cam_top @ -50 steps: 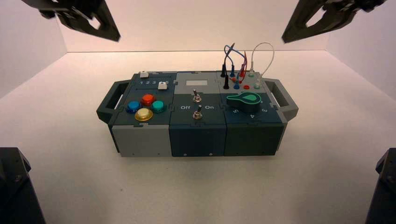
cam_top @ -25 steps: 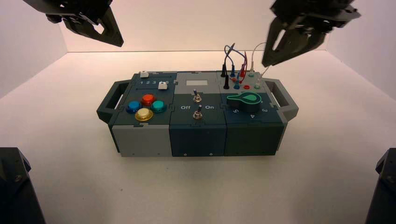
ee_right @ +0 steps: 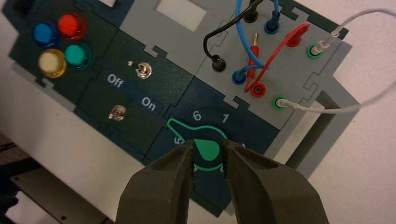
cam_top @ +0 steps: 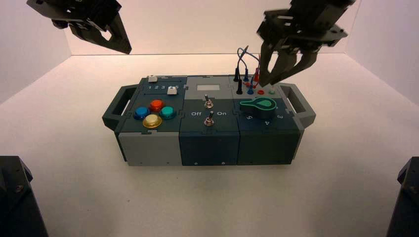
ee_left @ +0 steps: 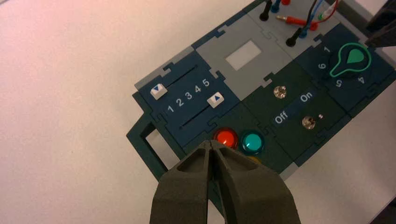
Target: Pull the blue wire.
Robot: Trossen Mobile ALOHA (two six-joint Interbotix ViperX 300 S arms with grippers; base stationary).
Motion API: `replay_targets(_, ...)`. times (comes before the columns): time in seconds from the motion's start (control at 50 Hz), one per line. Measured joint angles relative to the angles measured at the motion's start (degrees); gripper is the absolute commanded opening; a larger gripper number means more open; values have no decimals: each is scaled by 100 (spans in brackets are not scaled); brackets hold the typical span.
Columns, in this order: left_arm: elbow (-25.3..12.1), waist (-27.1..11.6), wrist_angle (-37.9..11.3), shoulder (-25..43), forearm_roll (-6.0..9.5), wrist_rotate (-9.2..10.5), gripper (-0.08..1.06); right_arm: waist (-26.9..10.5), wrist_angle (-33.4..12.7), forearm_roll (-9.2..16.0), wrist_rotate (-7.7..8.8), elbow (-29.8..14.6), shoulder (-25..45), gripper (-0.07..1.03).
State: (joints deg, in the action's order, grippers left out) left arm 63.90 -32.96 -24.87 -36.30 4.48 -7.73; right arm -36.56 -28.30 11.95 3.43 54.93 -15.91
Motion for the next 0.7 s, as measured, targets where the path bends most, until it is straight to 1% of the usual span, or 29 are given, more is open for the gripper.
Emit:
replay_targets(0.1, 0, -18, 0, 18, -9, 0, -3, 0, 70, 0, 0, -62, 141, 34)
replay_targets(0.3, -9, -26, 0, 9, -9, 0, -3, 0, 439, 0, 0, -132, 369, 34)
replay_targets(0.7, -9, -105, 0, -9, -9, 0, -3, 0, 738, -18, 0, -237, 747, 35)
